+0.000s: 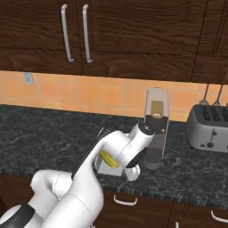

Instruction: Take the meat container that has the fish and place it on the second highest rack of the freezer. Then take the vegetable container that has the carrot and cucumber and place it on the highest rack of the freezer.

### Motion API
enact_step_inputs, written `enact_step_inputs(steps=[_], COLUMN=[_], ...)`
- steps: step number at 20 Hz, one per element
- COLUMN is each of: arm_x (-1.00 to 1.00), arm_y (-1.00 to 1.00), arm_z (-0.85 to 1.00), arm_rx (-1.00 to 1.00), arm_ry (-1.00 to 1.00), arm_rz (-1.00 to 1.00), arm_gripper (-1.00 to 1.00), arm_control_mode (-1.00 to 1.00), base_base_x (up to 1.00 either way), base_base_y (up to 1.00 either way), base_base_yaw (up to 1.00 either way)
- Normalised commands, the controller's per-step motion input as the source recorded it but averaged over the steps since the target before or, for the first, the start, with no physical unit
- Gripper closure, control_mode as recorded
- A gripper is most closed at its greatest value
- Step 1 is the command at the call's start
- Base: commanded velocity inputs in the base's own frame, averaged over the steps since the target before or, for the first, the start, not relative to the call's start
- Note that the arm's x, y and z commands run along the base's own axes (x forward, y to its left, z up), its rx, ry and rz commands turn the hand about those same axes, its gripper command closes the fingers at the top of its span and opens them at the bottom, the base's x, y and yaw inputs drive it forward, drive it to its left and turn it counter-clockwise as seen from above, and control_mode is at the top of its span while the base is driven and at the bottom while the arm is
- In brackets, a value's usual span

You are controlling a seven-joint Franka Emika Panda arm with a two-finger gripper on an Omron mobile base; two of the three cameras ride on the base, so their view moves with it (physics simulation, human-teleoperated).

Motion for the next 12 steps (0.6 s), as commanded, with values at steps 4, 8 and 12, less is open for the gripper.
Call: enact_step_inputs(steps=[4,8,12], arm_x=[0.08,0.00,0.00], arm_y=[0.05,0.12,0.13], arm_z=[-0.37,-0.21,-0.09], arm_rx=[0.01,0.00,0.00], arm_ry=[0.00,0.00,0.00], arm_rz=[0.07,0.01,0.03], arm_gripper=[-1.00,-1.00,-1.00], arm_control_mode=[-1.00,-1.00,-1.00], base_base_x=[0.00,0.00,0.00], base_base_y=[0.00,0.00,0.00], base_base_yaw=[0.00,0.00,0.00])
